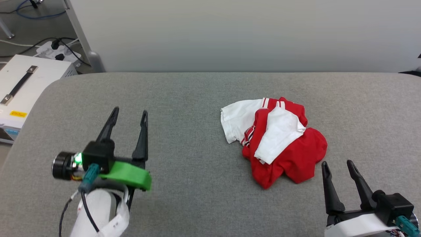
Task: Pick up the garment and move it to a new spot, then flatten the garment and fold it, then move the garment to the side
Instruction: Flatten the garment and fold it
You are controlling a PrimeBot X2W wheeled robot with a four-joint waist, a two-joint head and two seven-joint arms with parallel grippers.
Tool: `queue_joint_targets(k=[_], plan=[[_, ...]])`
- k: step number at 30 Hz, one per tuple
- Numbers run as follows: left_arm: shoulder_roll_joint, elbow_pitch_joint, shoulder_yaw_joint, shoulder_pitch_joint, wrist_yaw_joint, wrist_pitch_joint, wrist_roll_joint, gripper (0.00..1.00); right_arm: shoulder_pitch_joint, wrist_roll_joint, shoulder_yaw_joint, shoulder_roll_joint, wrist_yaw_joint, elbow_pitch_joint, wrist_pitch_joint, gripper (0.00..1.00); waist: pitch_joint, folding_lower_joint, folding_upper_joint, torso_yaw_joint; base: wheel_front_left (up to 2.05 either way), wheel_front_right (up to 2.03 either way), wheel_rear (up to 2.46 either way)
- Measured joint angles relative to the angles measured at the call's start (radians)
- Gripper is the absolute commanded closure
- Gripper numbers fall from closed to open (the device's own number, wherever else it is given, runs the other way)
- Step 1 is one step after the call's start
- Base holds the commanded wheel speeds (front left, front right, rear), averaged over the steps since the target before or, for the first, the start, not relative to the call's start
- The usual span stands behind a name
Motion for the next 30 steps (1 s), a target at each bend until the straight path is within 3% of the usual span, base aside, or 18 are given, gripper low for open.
queue_joint_targets(k=[6,16,22,30], plan=[[0.067,0.057,-0.089,-0.237,-0.013,0.0,-0.071,0.0,-0.055,0.0,0.011,0.0,0.0,-0.011,0.0,0.0,0.061,0.0,0.0,-0.021,0.0,0.0,0.0],[0.227,0.255,-0.44,-0.65,-0.016,0.04,-0.332,0.0,-0.134,0.004,0.018,0.0,0.0,-0.025,0.0,0.0,0.18,0.0002,0.0,-0.08,0.0,0.0,0.0],[0.269,0.323,-0.7,-0.833,-0.016,0.24,-0.509,0.0,-0.154,0.006,0.021,0.0,0.0,-0.031,0.0,0.0,0.237,0.0002,0.0,-0.118,0.0,0.0,0.0],[0.306,0.337,-1.045,-1.001,-0.016,0.635,-0.784,0.0,-0.202,0.009,0.027,0.0,0.0,-0.04,0.0,0.0,0.303,0.0002,0.0,-0.157,0.0,0.0,0.0]])
